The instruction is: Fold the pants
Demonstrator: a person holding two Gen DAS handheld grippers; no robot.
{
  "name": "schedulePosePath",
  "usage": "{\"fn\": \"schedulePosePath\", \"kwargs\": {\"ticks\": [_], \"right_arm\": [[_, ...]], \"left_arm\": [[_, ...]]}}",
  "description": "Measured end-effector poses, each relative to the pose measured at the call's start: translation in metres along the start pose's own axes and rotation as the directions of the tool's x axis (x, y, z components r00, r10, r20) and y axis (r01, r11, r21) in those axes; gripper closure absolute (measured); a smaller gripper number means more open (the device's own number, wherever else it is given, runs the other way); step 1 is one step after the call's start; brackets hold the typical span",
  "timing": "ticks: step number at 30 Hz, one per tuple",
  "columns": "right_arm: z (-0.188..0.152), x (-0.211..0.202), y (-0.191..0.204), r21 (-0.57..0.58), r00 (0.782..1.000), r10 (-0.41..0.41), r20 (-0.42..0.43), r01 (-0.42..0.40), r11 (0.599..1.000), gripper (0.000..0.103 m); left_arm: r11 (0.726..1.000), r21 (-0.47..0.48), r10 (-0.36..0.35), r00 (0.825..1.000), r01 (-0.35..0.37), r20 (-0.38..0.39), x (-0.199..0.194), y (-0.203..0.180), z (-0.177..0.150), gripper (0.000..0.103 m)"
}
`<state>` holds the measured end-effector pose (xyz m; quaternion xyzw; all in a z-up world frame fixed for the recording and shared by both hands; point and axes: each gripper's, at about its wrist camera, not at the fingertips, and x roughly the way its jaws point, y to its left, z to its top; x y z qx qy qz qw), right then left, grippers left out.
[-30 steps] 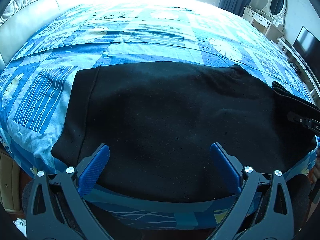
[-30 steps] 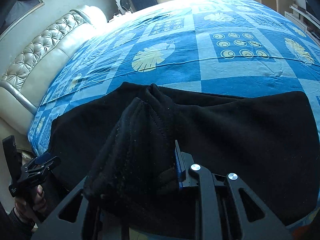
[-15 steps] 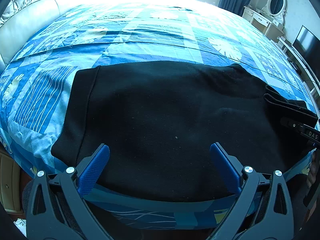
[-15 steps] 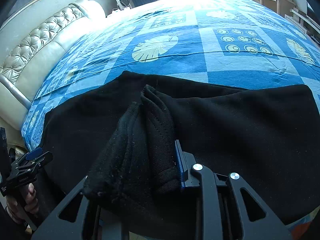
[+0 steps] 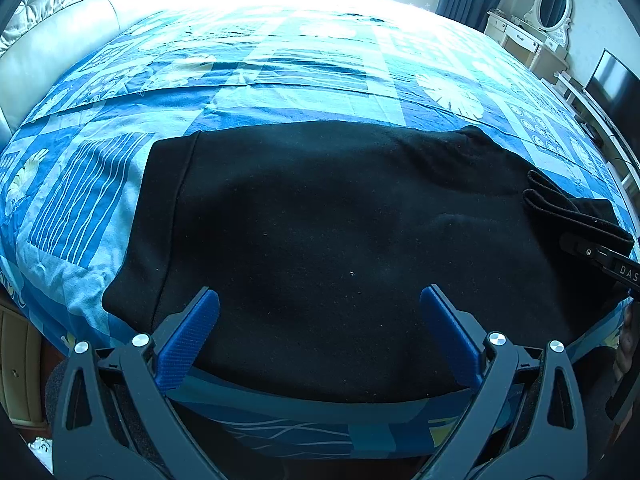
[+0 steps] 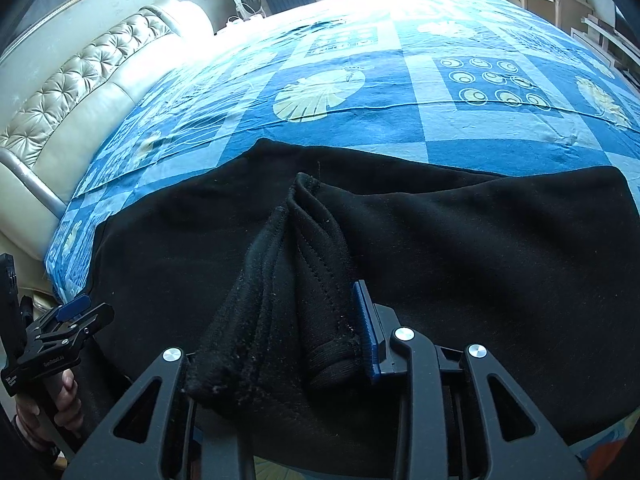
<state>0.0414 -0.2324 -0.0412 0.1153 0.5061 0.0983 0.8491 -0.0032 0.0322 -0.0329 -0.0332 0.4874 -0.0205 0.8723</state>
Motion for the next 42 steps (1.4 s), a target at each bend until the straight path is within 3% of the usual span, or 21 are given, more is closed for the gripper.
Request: {"fn": "schedulePosePath", "kwargs": {"ticks": [13,16,19,24,27,30,33,36,39,42], "right_arm": [[-0.003,-0.001,0.013,0.006,0.998,0.061,-0.016,-0.061,0.998,0.057],[-0.005,0.002,0.019,0.040,0.984,0.171,-0.056,-0.168,0.985,0.057],[-0.004,-0.001,0.027,0.028,0.981,0.183,-0.067,-0.181,0.983,0.057],[0.016,-0.048,0.021,0.041,0.958,0.287,0.018,-0.288,0.957,0.055],[0.030,-0.091,-0.008,0.052,0.950,0.284,0.127,-0.292,0.955,0.042],[0.033,-0.122,-0.061,0.106,0.952,0.229,0.205,-0.254,0.961,0.033],[0.020,-0.127,-0.130,0.231,0.970,0.118,0.212,-0.167,0.958,0.031],[-0.009,-0.115,-0.201,0.396,0.983,0.061,0.174,-0.127,0.909,0.031],[-0.038,-0.095,-0.244,0.502,0.980,0.144,0.140,-0.195,0.843,0.031],[-0.056,-0.074,-0.256,0.526,0.955,0.263,0.140,-0.297,0.797,0.031]], "left_arm": [[1.000,0.003,0.001,1.000,-0.001,-0.001,0.001,0.001,-0.001,0.002],[1.000,0.002,0.001,1.000,-0.001,-0.003,0.002,0.000,-0.002,0.002],[1.000,0.003,0.001,1.000,-0.001,-0.003,0.002,0.000,-0.002,0.002],[1.000,0.004,0.000,1.000,0.000,0.004,0.001,0.001,-0.002,0.002],[1.000,0.006,0.000,1.000,0.000,0.006,0.000,0.000,-0.001,0.002],[1.000,0.011,0.002,1.000,-0.002,0.008,0.000,-0.002,-0.001,0.002],[1.000,0.019,0.005,1.000,-0.005,0.017,-0.002,-0.003,0.000,0.002],[0.999,0.035,0.011,0.999,-0.012,0.042,-0.005,-0.005,0.002,0.002],[0.999,0.041,0.013,0.998,-0.015,0.059,-0.008,-0.005,0.003,0.002],[0.999,0.038,0.013,0.998,-0.015,0.054,-0.008,-0.004,0.004,0.002]]}}
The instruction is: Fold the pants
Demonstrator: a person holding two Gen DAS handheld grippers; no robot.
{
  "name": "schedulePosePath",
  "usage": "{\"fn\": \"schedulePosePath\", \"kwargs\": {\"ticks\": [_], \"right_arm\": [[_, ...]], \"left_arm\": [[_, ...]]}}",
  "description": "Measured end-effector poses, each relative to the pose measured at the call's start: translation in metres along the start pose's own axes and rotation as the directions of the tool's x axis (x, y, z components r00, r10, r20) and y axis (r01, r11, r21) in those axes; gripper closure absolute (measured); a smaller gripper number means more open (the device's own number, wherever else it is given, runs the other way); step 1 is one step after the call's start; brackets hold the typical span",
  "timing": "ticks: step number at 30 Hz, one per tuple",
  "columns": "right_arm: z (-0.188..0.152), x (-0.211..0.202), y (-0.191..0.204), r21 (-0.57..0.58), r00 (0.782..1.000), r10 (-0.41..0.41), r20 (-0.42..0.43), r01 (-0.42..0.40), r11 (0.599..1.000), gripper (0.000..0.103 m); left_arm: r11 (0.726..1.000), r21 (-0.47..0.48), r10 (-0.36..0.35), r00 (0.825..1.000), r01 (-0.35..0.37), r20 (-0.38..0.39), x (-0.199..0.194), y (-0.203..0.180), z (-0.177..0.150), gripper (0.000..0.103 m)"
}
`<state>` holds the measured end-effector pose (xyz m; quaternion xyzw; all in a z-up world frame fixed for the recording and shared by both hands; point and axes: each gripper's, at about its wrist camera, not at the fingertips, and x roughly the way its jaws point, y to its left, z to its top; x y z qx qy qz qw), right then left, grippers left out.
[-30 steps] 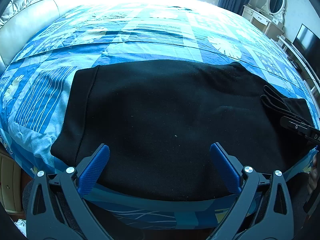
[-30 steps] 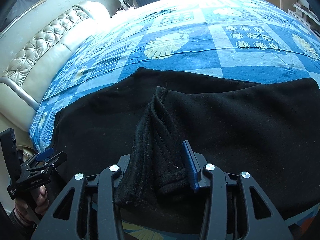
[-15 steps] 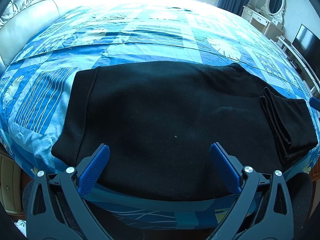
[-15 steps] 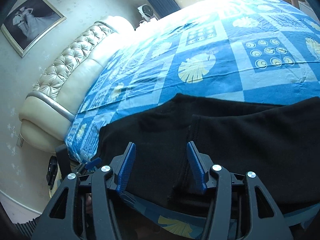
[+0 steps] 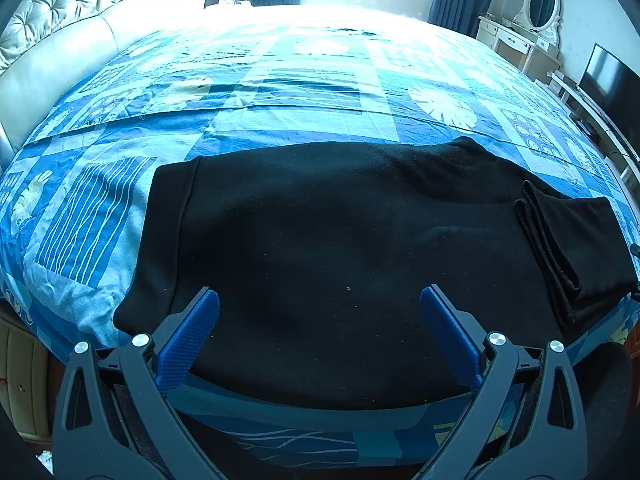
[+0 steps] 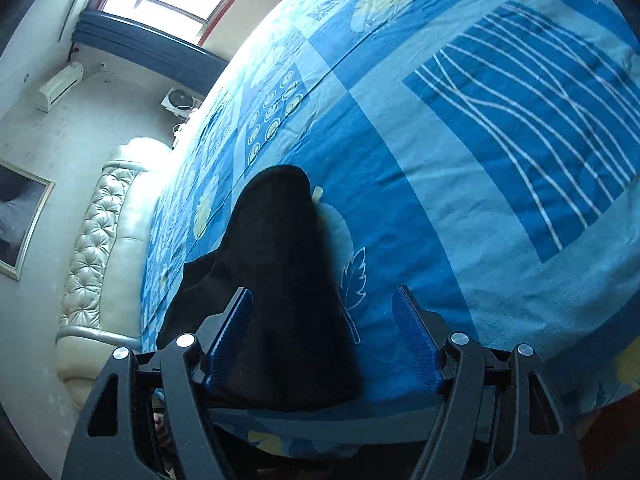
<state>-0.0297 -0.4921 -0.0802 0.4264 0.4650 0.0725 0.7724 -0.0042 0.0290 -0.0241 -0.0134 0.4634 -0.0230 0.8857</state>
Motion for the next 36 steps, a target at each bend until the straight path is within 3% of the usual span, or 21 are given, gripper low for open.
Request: {"fn": "schedulePosePath", "kwargs": {"ticks": [4,7,8,10,11,31,34,36], "right_arm": [[-0.004,0.007,-0.006,0.027,0.991,0.134,-0.026,-0.133,0.991,0.031],[-0.011,0.011,-0.003,-0.015,0.991,0.129,-0.033,-0.130,0.991,0.034],[-0.012,0.013,-0.003,-0.024,0.992,0.118,-0.044,-0.119,0.993,0.051],[-0.016,0.022,-0.002,-0.029,0.993,0.089,-0.081,-0.092,0.995,0.073],[-0.019,0.025,-0.001,-0.044,0.994,0.080,-0.076,-0.083,0.996,0.075],[-0.016,0.023,-0.011,-0.036,0.992,0.103,-0.070,-0.105,0.994,0.076],[-0.012,0.020,-0.012,-0.020,0.989,0.123,-0.077,-0.125,0.992,0.070],[-0.008,0.015,-0.008,-0.029,0.990,0.128,-0.054,-0.130,0.991,0.060]], "left_arm": [[1.000,-0.004,0.002,1.000,-0.002,-0.011,0.002,0.001,-0.001,0.002],[1.000,-0.001,0.000,1.000,0.000,-0.015,0.003,0.000,-0.002,0.002],[1.000,0.000,-0.001,1.000,0.001,-0.016,0.004,0.000,-0.003,0.002],[1.000,0.005,-0.001,1.000,0.001,-0.018,0.005,-0.001,-0.004,0.002],[1.000,0.007,-0.002,1.000,0.002,-0.018,0.005,-0.002,-0.004,0.002],[1.000,0.008,0.001,0.999,-0.001,-0.033,0.010,-0.002,-0.006,0.002],[1.000,0.007,-0.002,0.999,0.002,-0.035,0.010,-0.002,-0.007,0.002],[1.000,0.005,-0.003,0.999,0.003,-0.035,0.009,-0.002,-0.007,0.002]]}}
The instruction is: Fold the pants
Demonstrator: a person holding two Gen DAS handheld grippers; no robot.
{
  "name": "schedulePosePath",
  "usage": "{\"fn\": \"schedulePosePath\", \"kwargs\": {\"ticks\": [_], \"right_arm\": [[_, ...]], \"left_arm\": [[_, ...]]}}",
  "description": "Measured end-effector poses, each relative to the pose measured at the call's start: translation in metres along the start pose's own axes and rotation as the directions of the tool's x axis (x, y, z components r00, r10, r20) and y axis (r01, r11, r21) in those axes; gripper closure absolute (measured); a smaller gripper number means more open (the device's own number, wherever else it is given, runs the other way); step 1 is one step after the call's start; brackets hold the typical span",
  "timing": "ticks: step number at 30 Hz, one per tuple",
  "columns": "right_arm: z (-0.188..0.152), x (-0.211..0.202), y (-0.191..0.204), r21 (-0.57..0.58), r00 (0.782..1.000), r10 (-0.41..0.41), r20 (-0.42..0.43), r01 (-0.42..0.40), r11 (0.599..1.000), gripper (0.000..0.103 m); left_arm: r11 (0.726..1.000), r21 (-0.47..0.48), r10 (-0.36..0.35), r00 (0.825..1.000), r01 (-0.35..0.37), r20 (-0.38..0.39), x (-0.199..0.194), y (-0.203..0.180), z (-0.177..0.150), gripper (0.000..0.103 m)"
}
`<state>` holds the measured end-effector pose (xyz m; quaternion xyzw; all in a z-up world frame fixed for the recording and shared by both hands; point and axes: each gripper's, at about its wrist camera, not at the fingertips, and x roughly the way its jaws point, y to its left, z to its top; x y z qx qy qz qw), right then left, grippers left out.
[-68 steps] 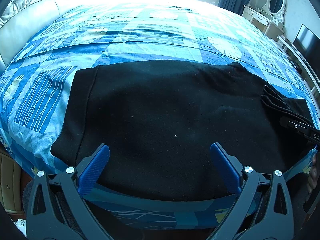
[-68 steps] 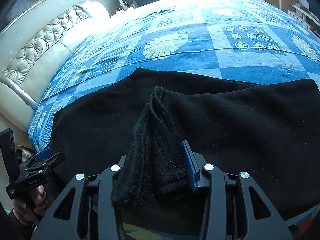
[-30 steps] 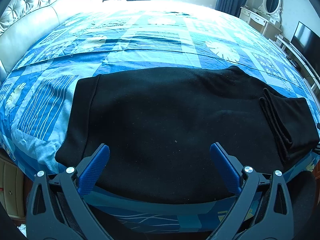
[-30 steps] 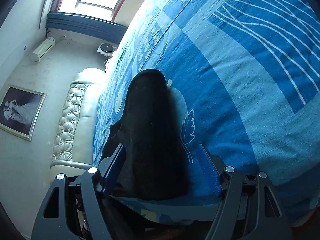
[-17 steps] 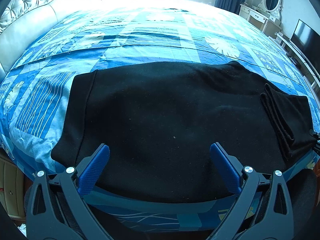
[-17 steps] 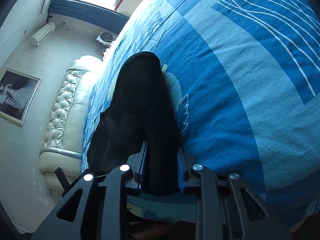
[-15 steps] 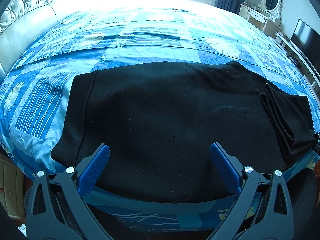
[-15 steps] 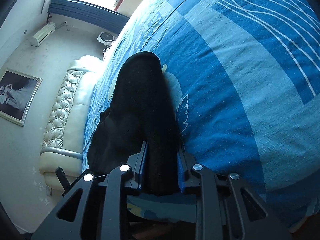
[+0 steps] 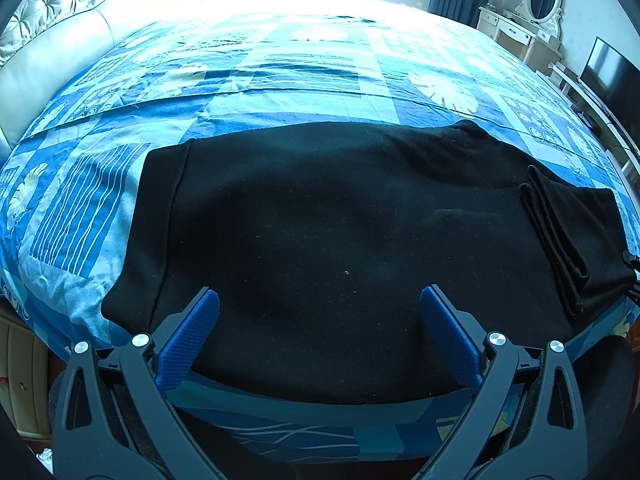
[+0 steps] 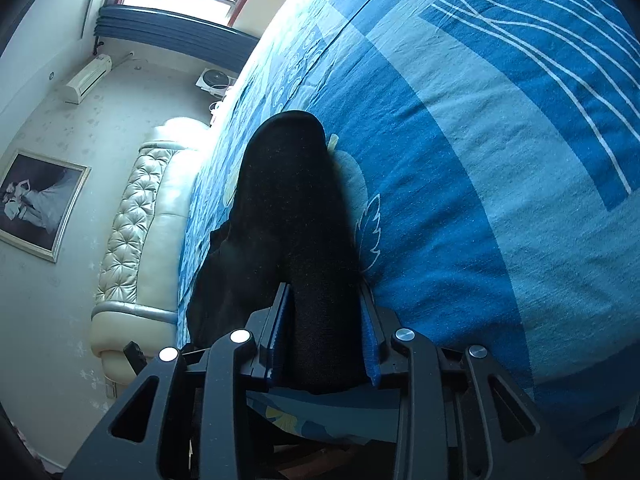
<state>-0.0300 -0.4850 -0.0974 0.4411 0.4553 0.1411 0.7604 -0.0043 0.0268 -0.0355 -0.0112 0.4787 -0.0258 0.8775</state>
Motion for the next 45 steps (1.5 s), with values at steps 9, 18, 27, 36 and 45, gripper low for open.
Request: {"fn": "schedulePosePath", "kwargs": {"ticks": [9,18,27,36,45], "right_arm": [[0.045,0.021,0.003,0.018,0.999,0.007,0.053,-0.008,1.000,0.045],[0.071,0.052,0.021,-0.016,0.998,-0.060,-0.001,0.060,0.998,0.056],[0.064,0.055,0.021,-0.021,0.992,-0.127,-0.001,0.127,0.992,0.072],[0.057,0.035,0.031,0.029,0.982,-0.146,0.117,0.143,0.989,0.062],[0.008,0.022,0.088,0.047,0.965,-0.064,0.253,0.054,0.997,0.055]], "left_arm": [[1.000,-0.022,0.011,1.000,-0.012,-0.014,0.002,0.006,0.000,0.002],[1.000,-0.026,0.016,1.000,-0.016,-0.021,0.005,0.007,-0.002,0.002],[1.000,-0.028,0.009,1.000,-0.009,-0.024,0.006,0.009,-0.001,0.002],[1.000,-0.023,0.012,1.000,-0.013,-0.022,0.007,0.009,-0.001,0.002],[1.000,-0.029,0.010,1.000,-0.011,-0.025,0.007,0.010,0.000,0.002]]}}
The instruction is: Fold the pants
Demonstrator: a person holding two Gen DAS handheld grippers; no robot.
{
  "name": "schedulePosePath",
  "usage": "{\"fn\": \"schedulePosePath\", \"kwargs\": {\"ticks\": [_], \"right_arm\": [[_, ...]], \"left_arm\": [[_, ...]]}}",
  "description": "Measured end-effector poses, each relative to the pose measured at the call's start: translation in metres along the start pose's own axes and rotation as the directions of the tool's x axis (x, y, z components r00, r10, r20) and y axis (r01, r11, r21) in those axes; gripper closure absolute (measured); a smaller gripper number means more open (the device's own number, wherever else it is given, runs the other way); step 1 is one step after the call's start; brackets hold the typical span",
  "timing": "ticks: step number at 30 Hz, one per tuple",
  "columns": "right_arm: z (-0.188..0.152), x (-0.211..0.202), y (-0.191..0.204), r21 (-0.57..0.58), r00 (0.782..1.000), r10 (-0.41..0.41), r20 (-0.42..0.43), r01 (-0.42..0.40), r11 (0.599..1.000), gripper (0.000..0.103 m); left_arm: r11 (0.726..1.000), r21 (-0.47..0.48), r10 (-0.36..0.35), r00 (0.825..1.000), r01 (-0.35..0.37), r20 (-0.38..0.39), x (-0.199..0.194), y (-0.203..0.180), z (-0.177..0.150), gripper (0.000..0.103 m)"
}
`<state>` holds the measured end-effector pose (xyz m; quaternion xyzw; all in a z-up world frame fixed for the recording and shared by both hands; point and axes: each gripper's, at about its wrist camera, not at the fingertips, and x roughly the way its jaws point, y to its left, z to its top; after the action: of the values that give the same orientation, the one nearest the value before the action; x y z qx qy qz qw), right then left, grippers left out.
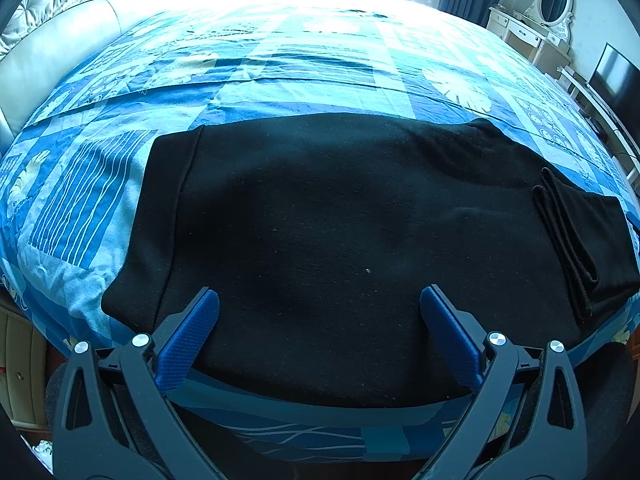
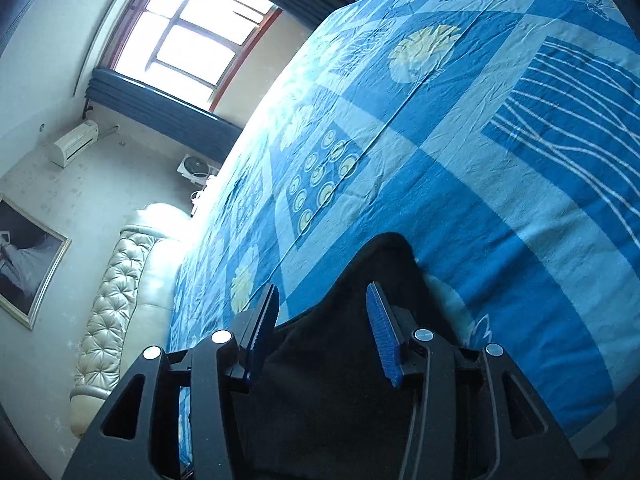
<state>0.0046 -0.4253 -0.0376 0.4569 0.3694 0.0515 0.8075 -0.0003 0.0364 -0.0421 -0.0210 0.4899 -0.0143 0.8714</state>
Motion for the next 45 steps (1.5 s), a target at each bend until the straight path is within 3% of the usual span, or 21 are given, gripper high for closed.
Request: {"fn": "schedulePosePath", "kwargs": {"ticks": [5,9,15,20,27,30,33,35,39,41,45], "right_arm": [[-0.055,0.044,0.041,-0.110,0.972,0.021,-0.234,-0.048,0.993,0.048],[-0.087,0.067,0.063,-0.172,0.943,0.005,-0.331,-0.065,0.983,0.048],[-0.107,0.085,0.069,-0.213,0.921,-0.036,-0.388,-0.052,0.976,0.047],[-0.111,0.090,0.073,-0.230,0.912,-0.031,-0.408,-0.070,0.971,0.037],[-0.113,0.091,0.072,-0.243,0.909,-0.021,-0.416,-0.089,0.966,0.035],[-0.113,0.091,0.069,-0.239,0.908,-0.011,-0.419,-0.098,0.966,0.035],[-0.114,0.091,0.070,-0.250,0.909,-0.014,-0.416,-0.099,0.963,0.035],[-0.114,0.091,0.070,-0.250,0.910,-0.012,-0.415,-0.102,0.963,0.033],[-0.116,0.092,0.073,-0.258,0.912,-0.014,-0.411,-0.101,0.961,0.030],[-0.116,0.093,0.074,-0.263,0.913,-0.017,-0.407,-0.099,0.960,0.029],[-0.117,0.093,0.075,-0.266,0.915,-0.020,-0.403,-0.096,0.959,0.029]], "left_arm": [[1.000,-0.001,-0.003,1.000,0.003,-0.002,0.001,0.000,0.000,0.002],[1.000,-0.003,-0.008,1.000,0.008,-0.005,0.002,0.001,0.000,0.002],[1.000,-0.010,-0.014,1.000,0.014,-0.007,0.003,0.002,0.000,0.002],[1.000,-0.013,-0.024,1.000,0.024,0.000,0.001,0.004,0.003,0.002],[0.990,-0.066,-0.121,0.989,0.127,0.080,-0.032,0.041,0.030,0.002],[0.956,-0.167,-0.230,0.970,0.241,0.082,-0.032,0.088,0.040,0.002],[0.892,-0.280,-0.357,0.933,0.356,0.050,-0.015,0.135,0.044,0.003],[0.864,-0.311,-0.410,0.912,0.396,0.020,0.000,0.155,0.045,0.003],[0.824,-0.353,-0.482,0.876,0.443,-0.027,0.026,0.174,0.045,0.003],[0.788,-0.392,-0.532,0.845,0.474,-0.048,0.039,0.177,0.044,0.003],[0.768,-0.393,-0.570,0.820,0.506,-0.056,0.050,0.172,0.045,0.003]]}}
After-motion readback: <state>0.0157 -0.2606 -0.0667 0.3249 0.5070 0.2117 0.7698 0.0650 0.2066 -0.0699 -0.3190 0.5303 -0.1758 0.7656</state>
